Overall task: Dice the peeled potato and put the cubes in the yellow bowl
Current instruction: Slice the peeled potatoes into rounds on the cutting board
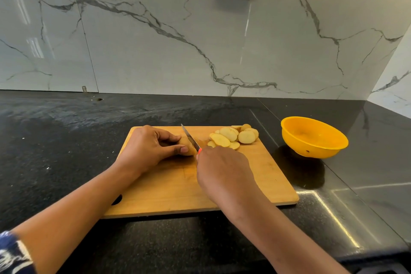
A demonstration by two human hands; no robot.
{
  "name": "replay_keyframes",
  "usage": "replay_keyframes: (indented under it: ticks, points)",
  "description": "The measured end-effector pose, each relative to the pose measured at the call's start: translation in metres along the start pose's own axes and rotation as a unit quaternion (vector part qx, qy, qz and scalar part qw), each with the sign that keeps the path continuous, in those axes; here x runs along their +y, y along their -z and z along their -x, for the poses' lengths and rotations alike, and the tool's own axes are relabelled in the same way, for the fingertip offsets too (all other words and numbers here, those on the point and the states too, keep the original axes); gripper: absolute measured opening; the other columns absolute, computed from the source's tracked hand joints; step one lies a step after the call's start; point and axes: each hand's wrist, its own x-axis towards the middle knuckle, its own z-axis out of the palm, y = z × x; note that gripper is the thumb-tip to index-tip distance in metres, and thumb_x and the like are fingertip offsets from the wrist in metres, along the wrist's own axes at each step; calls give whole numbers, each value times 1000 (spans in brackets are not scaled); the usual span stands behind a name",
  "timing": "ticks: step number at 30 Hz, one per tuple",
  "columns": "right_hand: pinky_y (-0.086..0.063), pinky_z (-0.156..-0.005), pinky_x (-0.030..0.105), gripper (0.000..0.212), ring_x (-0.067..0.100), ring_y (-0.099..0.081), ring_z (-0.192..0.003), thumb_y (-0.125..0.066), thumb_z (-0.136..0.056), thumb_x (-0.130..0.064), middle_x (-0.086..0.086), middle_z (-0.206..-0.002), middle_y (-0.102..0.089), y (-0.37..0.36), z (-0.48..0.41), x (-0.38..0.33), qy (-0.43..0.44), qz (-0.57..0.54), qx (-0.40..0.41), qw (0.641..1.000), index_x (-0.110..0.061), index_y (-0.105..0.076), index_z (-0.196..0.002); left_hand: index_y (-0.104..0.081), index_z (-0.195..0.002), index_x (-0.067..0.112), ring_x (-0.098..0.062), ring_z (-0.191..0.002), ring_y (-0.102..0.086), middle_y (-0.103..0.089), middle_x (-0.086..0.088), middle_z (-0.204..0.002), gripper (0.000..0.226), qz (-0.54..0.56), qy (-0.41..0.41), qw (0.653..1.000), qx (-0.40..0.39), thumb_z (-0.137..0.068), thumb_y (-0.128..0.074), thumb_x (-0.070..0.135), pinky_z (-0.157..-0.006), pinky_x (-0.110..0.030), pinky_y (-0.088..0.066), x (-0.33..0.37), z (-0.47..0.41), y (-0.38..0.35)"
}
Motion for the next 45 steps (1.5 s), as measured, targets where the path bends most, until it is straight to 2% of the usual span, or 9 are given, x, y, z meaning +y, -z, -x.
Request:
replay_keyframes:
  ticks: [6,15,20,25,29,34,38,43,45]
  points:
    - [-43,-70,31,24,23,-59,-96,-43,-100,-16,8,-108,-61,-4,-12,-3,2,-11,-29,1000,-11,-56,-119,-75,-86,23,22,-73,-55,-64,21,-76,28,10,-6,1000,1,-61,-83,33,-62,3,-39,-1,0,0]
    - [-41,-76,32,24,24,-59,-101,-44,-99,-17,9,-113,-61,-7,-18,-9,0,-19,-56,998,-9,-58,-116,-75,-90,22,16,-75,-59,-66,20,-79,30,13,-8,1000,-4,-63,-81,34,-63,2,-41,-4,-2,0]
    - [-41,-72,32,22,24,-57,-95,-49,-96,-13,7,-109,-59,-10,17,1,10,22,-114,993,-10,-55,-116,-74,-91,23,9,-76,-59,-66,19,-80,31,18,6,1000,-12,-63,-80,36,-62,0,-42,-4,-4,1]
    - [-39,-63,29,21,17,-48,-78,-41,-101,-24,-2,-76,-41,-21,35,12,-5,8,-48,999,-15,-56,-113,-73,-90,26,2,-84,-61,-68,15,-85,39,37,21,999,-28,-55,-75,44,-66,-8,-42,-3,-3,2]
    - [-44,-68,29,28,14,-56,-82,-35,-103,-35,-5,-79,-49,-23,21,28,-43,-83,-1,996,-19,-57,-108,-73,-88,30,3,-86,-61,-70,15,-86,41,61,38,997,-41,-51,-76,47,-67,-8,-41,-4,-3,3]
    - [-54,-69,31,34,12,-61,-72,-32,-102,-42,-2,-79,-59,-12,3,55,-93,-172,61,979,-20,-58,-100,-73,-91,29,0,-89,-62,-71,13,-87,45,73,46,995,-51,-49,-77,47,-72,-11,-43,-7,-5,3]
    - [-37,-53,22,35,7,-50,-67,-29,-101,-46,-8,-76,-53,-11,23,53,-45,-95,84,991,-25,-56,-105,-73,-94,30,1,-89,-64,-71,13,-90,47,75,48,993,-74,-50,-78,45,-73,-10,-44,-9,-8,5]
    - [-32,-52,23,33,8,-46,-67,-27,-101,-46,-8,-73,-47,-18,49,37,-15,-30,53,998,-26,-52,-95,-72,-95,30,0,-90,-66,-73,12,-90,49,80,39,992,-90,-49,-78,45,-77,-11,-46,-11,-9,7]
    - [-33,-55,26,37,11,-47,-70,-26,-101,-44,-7,-73,-45,-21,49,34,-11,-18,44,999,-24,-57,-100,-72,-96,30,-1,-91,-66,-73,12,-92,50,78,36,992,-90,-49,-78,44,-80,-13,-47,-12,-10,7]
